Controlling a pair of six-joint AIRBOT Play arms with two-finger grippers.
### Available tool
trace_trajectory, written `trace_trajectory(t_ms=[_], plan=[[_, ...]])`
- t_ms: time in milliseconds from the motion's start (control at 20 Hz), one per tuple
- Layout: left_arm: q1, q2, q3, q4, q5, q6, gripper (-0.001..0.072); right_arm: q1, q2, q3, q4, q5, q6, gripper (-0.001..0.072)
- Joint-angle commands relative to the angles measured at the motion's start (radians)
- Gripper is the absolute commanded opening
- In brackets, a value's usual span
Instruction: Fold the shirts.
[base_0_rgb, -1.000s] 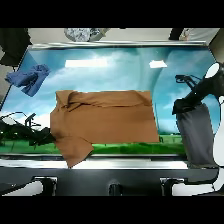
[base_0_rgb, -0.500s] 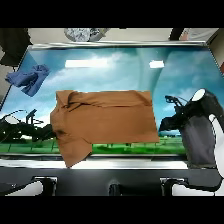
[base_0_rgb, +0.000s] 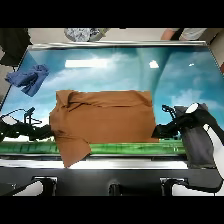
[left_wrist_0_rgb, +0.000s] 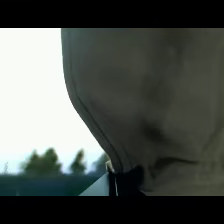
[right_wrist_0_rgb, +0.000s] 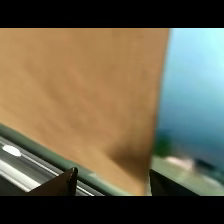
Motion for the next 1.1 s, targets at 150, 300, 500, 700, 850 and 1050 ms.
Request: trace_trajectory(t_ms=[150, 300, 500, 700, 850, 1050], plan=[[0.000, 0.007, 0.001, -0.075, -0.031, 0.027, 0.0026, 0.001, -0.002, -0.060, 0.104, -0.110, 0.004, 0.0403], [0.001, 0.008, 0.002, -0.101, -0.036, 0.041, 0.0026, 0.001, -0.001, -0.058, 0.106, -0.092, -0.005, 0.0043], [0.000, 0.097, 0.048, -0.128, -0.051, 0.057, 0.0024, 0.001, 0.068, -0.039, 0.130, -0.100, -0.141, 0.0042], [0.001, 0.288, 0.205, -0.129, -0.046, 0.033, 0.0023, 0.001, 0.251, 0.117, 0.121, -0.169, -0.184, 0.0042], [0.001, 0.427, 0.380, -0.129, 0.049, -0.079, 0.0023, 0.001, 0.406, 0.325, 0.120, -0.282, -0.204, 0.0042], [0.001, 0.565, 0.743, -0.129, 0.342, -0.200, 0.0024, 0.001, 0.591, 0.681, 0.090, -0.520, -0.383, 0.0042]])
